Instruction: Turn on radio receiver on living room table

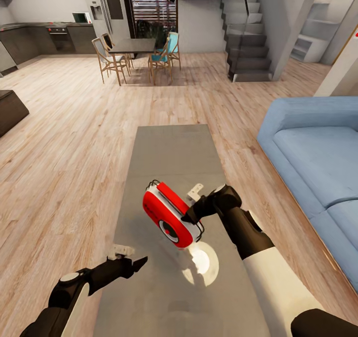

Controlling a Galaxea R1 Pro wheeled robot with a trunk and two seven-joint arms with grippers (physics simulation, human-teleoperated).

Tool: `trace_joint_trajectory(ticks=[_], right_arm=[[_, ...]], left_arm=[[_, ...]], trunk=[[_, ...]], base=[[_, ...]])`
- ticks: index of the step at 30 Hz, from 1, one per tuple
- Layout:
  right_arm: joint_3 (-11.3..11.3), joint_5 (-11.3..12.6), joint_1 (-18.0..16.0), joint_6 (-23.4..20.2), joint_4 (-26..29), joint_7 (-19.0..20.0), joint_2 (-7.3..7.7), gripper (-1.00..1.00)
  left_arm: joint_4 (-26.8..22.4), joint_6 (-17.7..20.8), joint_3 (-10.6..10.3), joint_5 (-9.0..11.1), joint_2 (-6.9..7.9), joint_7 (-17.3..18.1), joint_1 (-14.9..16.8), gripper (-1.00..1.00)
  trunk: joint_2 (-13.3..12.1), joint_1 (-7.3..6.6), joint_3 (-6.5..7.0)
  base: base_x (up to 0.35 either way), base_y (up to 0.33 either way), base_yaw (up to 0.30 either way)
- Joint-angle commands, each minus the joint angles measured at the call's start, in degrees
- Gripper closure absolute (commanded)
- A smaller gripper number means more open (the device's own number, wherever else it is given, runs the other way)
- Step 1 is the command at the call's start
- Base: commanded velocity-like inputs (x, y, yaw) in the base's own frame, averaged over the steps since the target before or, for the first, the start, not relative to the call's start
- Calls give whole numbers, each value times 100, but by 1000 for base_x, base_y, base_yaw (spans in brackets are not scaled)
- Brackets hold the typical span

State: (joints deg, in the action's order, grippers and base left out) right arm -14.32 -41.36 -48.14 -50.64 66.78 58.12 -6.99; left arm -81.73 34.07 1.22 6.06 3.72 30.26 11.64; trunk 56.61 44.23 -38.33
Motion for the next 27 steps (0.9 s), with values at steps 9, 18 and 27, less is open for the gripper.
trace_joint_trajectory(ticks=[9, 18, 27], right_arm=[[0, -16, 847, -493, 1320, 471, 563, 100], [0, 3, 955, -517, 1395, 482, 810, 100], [8, -18, 1371, -468, 1367, 437, 830, 100]], left_arm=[[-220, 423, -17, 0, -100, 318, 1, -100], [-233, 592, -15, 8, -142, 534, -1, -100], [-237, 609, -16, 9, -247, 602, -2, -100]], trunk=[[0, 0, 0], [0, 0, 0], [0, 0, 0]], base=[[0, 0, 0], [0, 0, 0], [0, 0, 0]])
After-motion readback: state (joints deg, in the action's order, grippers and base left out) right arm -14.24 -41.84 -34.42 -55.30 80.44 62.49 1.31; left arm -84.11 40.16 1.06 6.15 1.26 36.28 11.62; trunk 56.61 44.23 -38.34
